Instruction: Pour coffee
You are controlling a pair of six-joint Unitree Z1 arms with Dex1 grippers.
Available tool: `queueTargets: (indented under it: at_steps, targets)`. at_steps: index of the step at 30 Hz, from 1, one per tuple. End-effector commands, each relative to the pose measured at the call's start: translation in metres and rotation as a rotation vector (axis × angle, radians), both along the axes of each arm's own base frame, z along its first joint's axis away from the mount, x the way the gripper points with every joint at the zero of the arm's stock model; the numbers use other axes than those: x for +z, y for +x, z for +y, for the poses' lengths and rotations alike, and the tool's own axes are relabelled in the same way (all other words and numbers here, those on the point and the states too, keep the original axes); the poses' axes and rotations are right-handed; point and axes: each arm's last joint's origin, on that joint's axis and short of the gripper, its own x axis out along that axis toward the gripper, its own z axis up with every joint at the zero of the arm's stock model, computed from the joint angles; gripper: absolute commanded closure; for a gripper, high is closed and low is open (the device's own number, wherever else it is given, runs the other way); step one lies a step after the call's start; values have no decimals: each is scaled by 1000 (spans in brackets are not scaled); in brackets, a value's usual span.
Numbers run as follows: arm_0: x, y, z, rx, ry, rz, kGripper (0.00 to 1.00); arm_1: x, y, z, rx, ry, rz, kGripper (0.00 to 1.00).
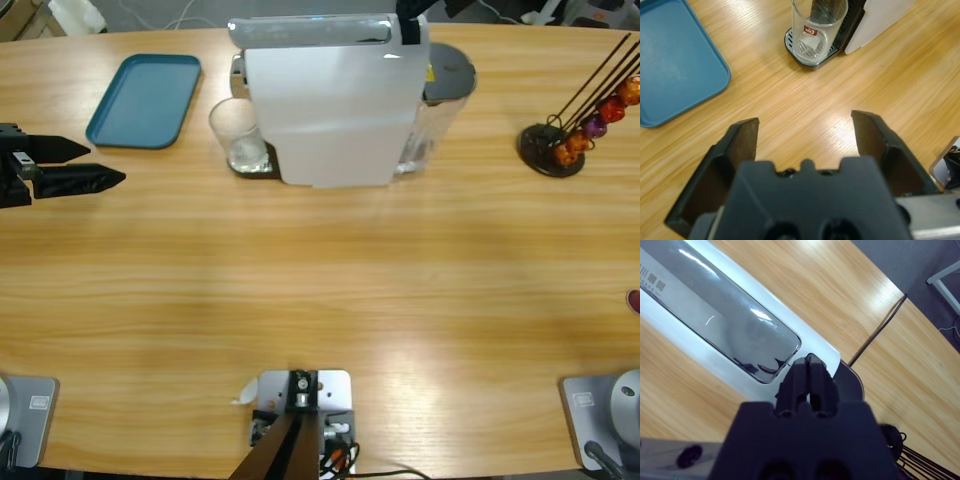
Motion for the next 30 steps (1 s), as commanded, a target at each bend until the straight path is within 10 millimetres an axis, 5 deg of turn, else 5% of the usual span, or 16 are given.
queueTargets:
  at_steps: [1,4,8,9,10,12,20,26,30]
  targets:
    - [-11,3,-1,-5,11,47,193,-32,-2,5,14,-53,82,1000]
    - [-11,4,-2,-7,11,47,193,-30,-5,0,-2,-56,60,1000]
    - [-11,4,-2,-8,12,49,193,46,-27,-40,-115,-90,-243,950]
    - [-11,4,-2,-9,12,50,193,70,-37,-58,-155,-52,-306,322]
    - [-12,5,-2,-10,13,51,193,83,-47,-69,-176,-20,-340,126]
    - [-12,5,-2,-11,13,51,188,92,-64,-83,-177,24,-370,3]
    - [-11,6,-3,-30,11,45,179,33,-152,-127,-142,123,-252,0]
    - [-10,5,-6,-92,-21,31,167,-32,-181,-146,-71,246,-180,0]
    - [-13,7,-9,-120,-39,38,39,-65,-192,-149,17,366,-153,0]
